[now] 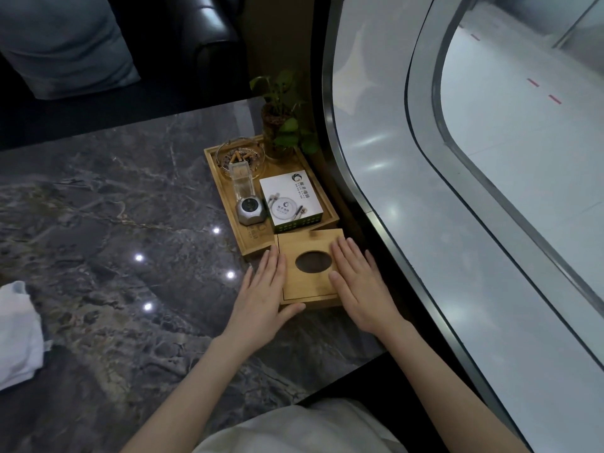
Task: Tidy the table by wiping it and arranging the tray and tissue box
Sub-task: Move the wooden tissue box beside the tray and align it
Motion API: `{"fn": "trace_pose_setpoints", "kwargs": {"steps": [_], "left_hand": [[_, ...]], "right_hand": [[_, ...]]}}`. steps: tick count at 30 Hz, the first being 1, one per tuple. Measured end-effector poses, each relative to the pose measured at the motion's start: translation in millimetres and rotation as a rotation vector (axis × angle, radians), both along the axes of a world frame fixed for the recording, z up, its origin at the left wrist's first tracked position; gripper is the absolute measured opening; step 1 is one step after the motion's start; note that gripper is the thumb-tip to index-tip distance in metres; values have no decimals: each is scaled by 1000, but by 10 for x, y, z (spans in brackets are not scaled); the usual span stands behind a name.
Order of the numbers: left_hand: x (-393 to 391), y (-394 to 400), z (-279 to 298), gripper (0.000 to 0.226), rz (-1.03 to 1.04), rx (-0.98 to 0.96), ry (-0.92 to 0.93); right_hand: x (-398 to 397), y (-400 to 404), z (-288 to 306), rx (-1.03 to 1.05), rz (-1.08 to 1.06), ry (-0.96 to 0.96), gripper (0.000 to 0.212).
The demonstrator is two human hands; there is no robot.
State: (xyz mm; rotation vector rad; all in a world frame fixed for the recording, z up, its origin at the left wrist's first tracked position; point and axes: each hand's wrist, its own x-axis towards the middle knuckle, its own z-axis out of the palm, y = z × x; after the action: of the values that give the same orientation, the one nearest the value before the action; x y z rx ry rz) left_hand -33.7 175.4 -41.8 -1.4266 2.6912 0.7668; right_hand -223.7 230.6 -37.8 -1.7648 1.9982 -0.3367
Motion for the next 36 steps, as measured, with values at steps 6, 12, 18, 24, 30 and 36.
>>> {"fn": "trace_pose_setpoints", "kwargs": {"steps": [6,12,18,24,30,36], "left_hand": [[-42,-22,44,89,-28,-39,-26],[-150,-20,63,88,-12,-56,-23],[-297,15,46,86,38,-81,-2],[-418,34,22,87,81,-61,31],[-474,41,-19,87,100,-52,37],[-479,49,-36,87,108,-53,45]], "right_hand": [[88,34,35,25,-17,106,64],[52,-22,73,34,-14,82,77],[-6,-164,143,75,-67,-95,61],[-82,-238,165,62,-104,-247,55],[-97,-251,154,66,-87,-218,59],[-36,-245,181,72,-82,-279,57]]}}
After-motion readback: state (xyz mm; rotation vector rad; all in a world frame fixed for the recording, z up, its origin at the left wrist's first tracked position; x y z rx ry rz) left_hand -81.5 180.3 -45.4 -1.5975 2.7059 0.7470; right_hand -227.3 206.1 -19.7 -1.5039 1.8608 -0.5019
